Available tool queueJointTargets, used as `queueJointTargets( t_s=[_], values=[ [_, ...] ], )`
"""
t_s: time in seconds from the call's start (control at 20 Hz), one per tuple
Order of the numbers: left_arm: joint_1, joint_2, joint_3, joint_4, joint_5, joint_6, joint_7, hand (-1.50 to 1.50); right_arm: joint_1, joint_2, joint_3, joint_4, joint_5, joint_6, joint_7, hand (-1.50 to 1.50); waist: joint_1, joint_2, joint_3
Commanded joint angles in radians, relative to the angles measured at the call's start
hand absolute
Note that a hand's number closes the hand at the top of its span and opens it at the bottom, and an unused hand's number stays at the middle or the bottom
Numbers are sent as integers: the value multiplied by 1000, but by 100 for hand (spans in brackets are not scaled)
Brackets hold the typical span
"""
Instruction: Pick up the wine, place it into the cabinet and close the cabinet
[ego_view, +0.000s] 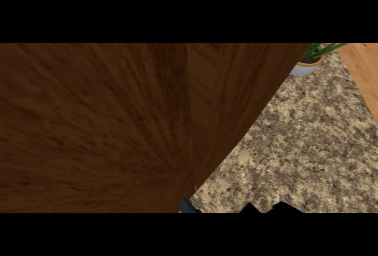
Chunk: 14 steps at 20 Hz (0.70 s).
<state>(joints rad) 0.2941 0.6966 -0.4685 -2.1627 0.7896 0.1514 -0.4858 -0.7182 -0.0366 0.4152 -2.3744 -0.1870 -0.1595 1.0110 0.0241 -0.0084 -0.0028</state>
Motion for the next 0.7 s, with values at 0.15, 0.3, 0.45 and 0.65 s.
queueJointTargets(
  t_s=[0.15, 0.3, 0.45, 0.65],
  values=[
    [149, 141, 253, 24, 152, -243, -57, 150, -169, 36, 167, 215, 77, -95, -58, 150, 17, 1, -1],
    [129, 148, 310, 50, 202, -286, -23, 150, -261, 36, 230, 335, 89, -196, -101, 150, 6, 4, 0],
    [149, 179, 371, 121, 256, -399, -27, 150, -372, 36, 248, 471, 131, -275, -168, 150, 16, 4, -1],
    [170, 198, 404, 75, 293, -427, 7, 150, -486, 36, 189, 708, 85, -306, -278, 150, 31, 10, 0]
  ],
)
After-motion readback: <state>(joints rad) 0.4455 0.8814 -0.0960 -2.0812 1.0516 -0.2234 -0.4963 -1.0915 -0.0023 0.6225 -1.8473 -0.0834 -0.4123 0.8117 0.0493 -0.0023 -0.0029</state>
